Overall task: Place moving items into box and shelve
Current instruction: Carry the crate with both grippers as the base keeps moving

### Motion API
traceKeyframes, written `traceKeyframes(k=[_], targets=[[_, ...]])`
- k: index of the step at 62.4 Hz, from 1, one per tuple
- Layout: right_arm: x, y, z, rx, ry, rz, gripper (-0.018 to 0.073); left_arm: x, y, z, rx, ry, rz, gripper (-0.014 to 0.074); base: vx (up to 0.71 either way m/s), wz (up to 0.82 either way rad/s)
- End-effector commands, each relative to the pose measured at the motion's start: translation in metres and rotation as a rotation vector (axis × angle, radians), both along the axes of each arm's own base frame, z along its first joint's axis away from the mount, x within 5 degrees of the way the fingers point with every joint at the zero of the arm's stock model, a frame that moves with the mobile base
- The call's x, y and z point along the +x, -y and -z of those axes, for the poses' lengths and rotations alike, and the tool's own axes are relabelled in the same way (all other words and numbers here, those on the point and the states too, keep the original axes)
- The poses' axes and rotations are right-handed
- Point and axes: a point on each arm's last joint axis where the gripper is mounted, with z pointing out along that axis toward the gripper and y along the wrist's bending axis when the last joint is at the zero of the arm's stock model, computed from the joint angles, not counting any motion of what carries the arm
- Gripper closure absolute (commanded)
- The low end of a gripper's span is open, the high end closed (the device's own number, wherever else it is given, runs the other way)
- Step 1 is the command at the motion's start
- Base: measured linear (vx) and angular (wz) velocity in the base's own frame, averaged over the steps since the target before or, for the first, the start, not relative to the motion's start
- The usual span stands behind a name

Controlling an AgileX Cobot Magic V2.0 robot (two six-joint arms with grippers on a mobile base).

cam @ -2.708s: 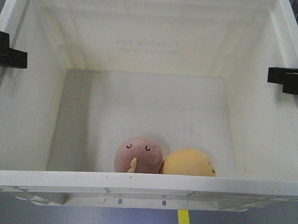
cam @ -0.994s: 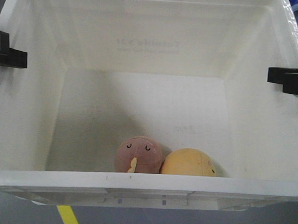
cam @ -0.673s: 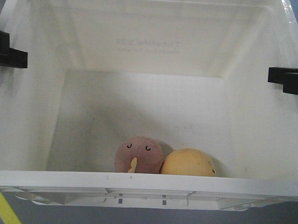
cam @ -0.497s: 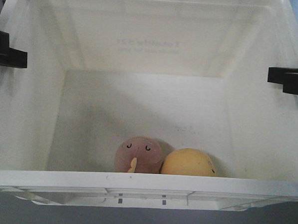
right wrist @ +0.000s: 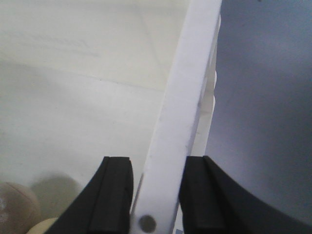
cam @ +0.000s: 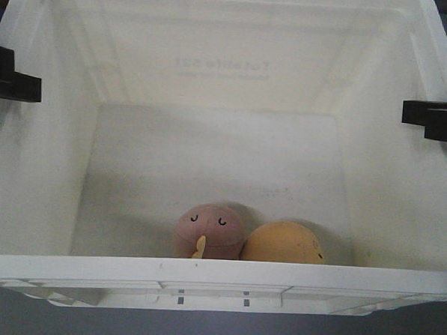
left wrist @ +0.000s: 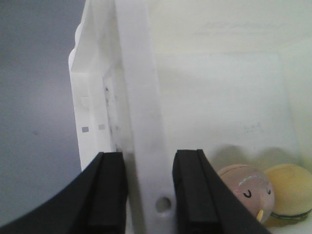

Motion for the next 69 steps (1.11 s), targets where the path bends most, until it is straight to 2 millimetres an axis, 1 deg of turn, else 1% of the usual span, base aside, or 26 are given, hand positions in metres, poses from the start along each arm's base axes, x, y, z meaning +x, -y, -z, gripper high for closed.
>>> traceKeyframes(k=[1,40,69], targets=[[-0.0008,0.0007,-0.0281,0.05,0.19,0.019,0.0565,-0.0024,0.0007,-0.0301,-0.102,0.195,-0.004,0.06,0.25,-0.56],[-0.0008,0.0007,-0.028,0.05,0.189,0.019,0.0565,-0.0021,0.0008,-0.03,-0.102,0.195,-0.004,0.06,0.26,-0.45],[-0.001,0.0006,-0.0272,0.048,0.182,0.017,0.0565,-0.0026,0.0006,-0.0299,-0.101,0.192,-0.004,0.06,0.32,-0.26]])
